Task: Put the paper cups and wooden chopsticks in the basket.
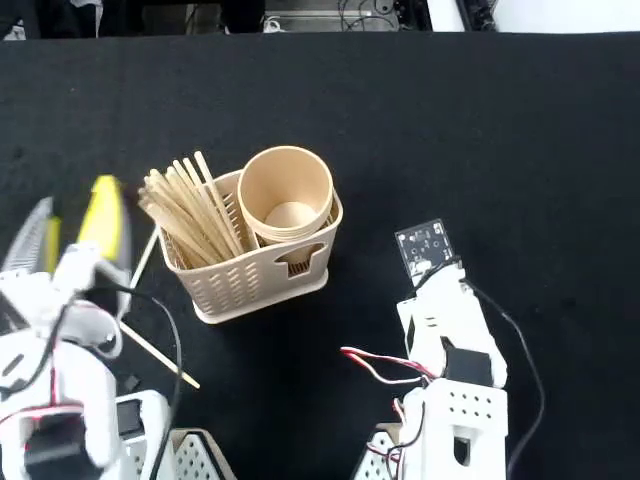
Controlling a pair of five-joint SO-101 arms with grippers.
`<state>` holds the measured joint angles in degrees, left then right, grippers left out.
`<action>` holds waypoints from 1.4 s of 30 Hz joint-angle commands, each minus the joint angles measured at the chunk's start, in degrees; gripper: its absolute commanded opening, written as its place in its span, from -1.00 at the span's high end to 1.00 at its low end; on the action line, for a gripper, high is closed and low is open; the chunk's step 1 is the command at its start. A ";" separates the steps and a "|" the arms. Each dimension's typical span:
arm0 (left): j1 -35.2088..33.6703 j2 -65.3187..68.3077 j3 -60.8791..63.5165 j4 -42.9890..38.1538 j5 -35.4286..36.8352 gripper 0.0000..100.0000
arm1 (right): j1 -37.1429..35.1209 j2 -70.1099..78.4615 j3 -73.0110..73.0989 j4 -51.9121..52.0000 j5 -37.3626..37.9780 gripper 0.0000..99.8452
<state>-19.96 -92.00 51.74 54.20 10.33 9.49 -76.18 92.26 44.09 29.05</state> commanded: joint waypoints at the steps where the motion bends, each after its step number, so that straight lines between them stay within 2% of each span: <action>1: -16.66 8.00 2.51 0.44 -1.49 0.54 | 0.35 -0.84 -0.40 -0.53 0.35 0.97; 5: -25.36 17.85 7.60 0.44 -2.55 0.55 | 0.35 -0.84 -0.40 -0.53 0.35 0.97; 9: -30.46 25.32 13.14 -4.92 0.18 0.54 | 0.35 -0.84 -0.40 -0.53 0.35 0.97; 14: -29.23 32.53 19.03 -10.99 -5.45 0.55 | 0.35 -0.84 -0.40 -0.53 0.35 0.97; 17: -28.26 38.42 19.21 -11.78 -7.82 0.55 | 0.35 -0.84 -0.40 -0.53 0.35 0.97; 20: -28.26 45.45 16.92 -11.60 -7.74 0.55 | 0.35 -0.84 -0.40 -0.53 0.35 0.97; 25: -28.09 57.05 10.24 -11.69 -3.43 0.55 | 0.26 -0.84 -0.40 -0.53 0.35 0.97; 33: -23.08 77.80 -2.15 -11.60 -1.32 0.55 | 0.26 -0.84 -0.40 -0.53 0.35 0.97; 38: -22.64 86.33 -8.31 -11.52 0.26 0.55 | 0.26 -0.84 -0.40 -0.53 0.35 0.97; 42: -22.99 90.20 -10.86 -11.60 -1.58 0.60 | 0.26 -0.84 -0.40 -0.53 0.35 0.97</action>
<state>-43.08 -4.53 45.76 43.12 9.80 9.49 -76.18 92.26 44.09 29.05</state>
